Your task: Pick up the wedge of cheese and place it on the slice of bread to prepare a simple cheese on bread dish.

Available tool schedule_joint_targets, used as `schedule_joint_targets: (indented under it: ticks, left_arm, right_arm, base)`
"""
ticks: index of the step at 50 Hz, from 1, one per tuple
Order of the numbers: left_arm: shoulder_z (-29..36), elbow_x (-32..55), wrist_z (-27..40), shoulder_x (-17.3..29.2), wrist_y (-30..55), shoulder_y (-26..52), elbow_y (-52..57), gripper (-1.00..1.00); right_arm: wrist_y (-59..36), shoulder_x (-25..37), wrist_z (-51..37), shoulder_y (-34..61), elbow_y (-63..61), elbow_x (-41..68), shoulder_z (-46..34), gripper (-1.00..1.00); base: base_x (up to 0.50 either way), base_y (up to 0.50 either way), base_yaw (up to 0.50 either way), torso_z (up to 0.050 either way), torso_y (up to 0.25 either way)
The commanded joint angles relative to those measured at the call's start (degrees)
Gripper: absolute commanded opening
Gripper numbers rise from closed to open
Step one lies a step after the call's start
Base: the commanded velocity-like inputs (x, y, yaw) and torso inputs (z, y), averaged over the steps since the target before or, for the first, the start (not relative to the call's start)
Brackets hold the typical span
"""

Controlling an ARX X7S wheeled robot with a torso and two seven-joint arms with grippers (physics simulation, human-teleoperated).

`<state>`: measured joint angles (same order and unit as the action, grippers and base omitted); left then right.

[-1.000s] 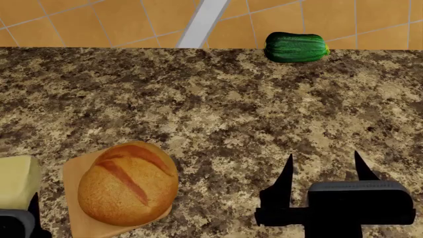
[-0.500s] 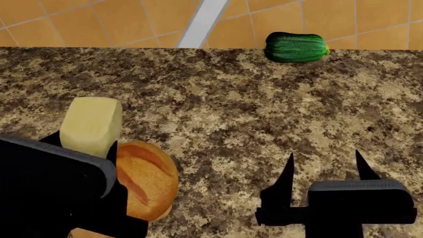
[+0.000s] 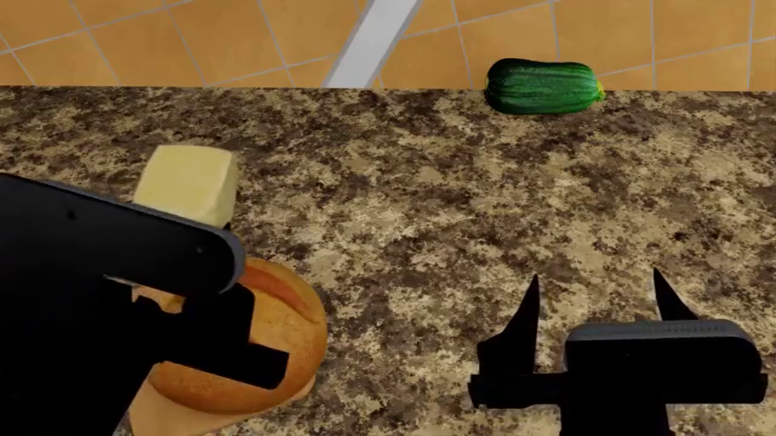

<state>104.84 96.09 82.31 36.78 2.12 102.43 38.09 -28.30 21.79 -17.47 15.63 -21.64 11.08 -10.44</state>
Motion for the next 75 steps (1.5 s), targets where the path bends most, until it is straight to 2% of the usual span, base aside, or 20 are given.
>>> schedule_joint_targets:
  ticks: [1,15,30,51,75]
  left_arm:
    - [2.8,-0.5,-2.3,-0.9,-2.8,-0.3,-3.3,-1.0]
    - [4.6,-3.3,-3.1,-1.3,-3.4,-4.9,-4.3,-1.0]
    - [5.6,-3.6,-2.2,-1.0,-2.5,-6.2,-5.9,-1.0]
    - [5.3,-4.9,-5.7,-2.3,-3.2,-8.3,-10.2,-1.0]
    - [6.4,-7.1,-6.7,-2.9,-4.0,-12.7,-12.6,-1.0]
  right_arm:
    - [0.1,0.2,-0.1,-0.1,0.0,0.1,0.0,1.0]
    - [0.2,0.3,-0.2,0.1,0.3,0.2,-0.2,1.0]
    - [0.1,0.5,0.0,0.2,0.8,0.3,-0.7,1.0]
    - [0.0,0.7,-0.2,0.2,0.7,0.6,-1.0,1.0]
    - [0.1,1.1,-0.2,0.2,0.8,0.5,-1.6,1.0]
  base:
    - [0.0,0.0,0.0,0.0,0.0]
    - [0.0,0.0,0.0,0.0,0.0]
    - [0.0,0.0,0.0,0.0,0.0]
    - [0.0,0.0,0.0,0.0,0.0]
    - [0.0,0.0,0.0,0.0,0.0]
